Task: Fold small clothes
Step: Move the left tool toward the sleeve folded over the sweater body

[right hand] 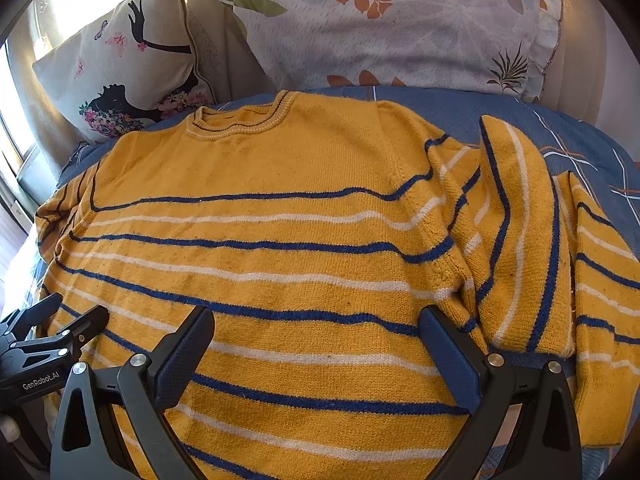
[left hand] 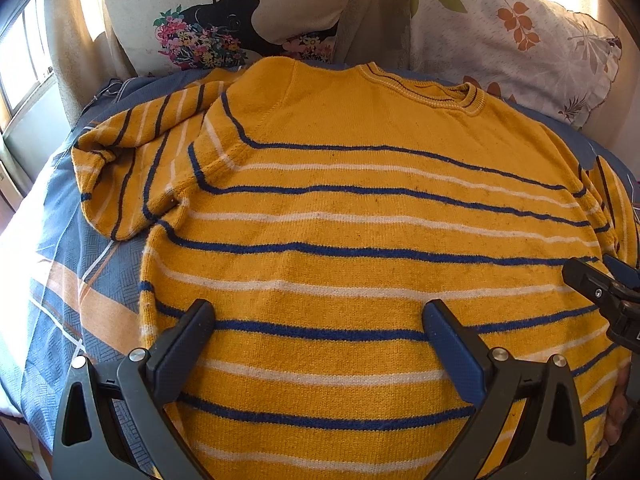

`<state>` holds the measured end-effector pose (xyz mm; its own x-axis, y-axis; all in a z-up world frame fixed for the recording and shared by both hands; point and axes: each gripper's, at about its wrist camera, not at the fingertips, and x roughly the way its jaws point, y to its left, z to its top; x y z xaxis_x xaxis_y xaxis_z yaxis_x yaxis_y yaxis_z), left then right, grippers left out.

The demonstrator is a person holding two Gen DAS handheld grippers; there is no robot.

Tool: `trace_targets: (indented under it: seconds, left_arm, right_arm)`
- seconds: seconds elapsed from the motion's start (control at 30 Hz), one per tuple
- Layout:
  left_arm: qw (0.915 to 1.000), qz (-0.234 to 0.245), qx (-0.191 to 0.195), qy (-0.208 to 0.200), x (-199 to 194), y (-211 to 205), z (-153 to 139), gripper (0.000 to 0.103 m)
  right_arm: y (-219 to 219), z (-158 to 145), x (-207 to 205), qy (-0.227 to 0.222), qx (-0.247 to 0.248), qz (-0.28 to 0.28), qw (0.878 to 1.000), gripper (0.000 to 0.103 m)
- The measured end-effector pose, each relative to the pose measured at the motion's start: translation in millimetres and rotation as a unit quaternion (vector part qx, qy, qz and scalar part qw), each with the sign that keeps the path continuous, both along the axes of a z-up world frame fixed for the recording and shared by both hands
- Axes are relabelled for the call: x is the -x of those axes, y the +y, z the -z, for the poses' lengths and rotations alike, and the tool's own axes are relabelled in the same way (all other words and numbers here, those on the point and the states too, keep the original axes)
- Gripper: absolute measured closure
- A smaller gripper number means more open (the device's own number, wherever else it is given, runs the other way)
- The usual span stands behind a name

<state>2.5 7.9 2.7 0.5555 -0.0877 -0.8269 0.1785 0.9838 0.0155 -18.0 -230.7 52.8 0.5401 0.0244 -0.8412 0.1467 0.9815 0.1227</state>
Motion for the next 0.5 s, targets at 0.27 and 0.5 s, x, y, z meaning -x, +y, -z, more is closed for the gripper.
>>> trace_targets:
  seconds: [0.27,0.5]
  left_arm:
    - [0.9993,0.024,-0.006,-0.028,19.3,3.4,-15.5,0.004]
    - [0.9892,0.042,-0.051,-0.131,27.7,32.4,-67.6,0.004]
  right_arm:
    - [9.2,3.1,-13.2,0.033,0.046,-0.013,0.998,0.0]
    - [6.2,2.1,-11.4,0.025,0.046,-0.015,0.999,0.0]
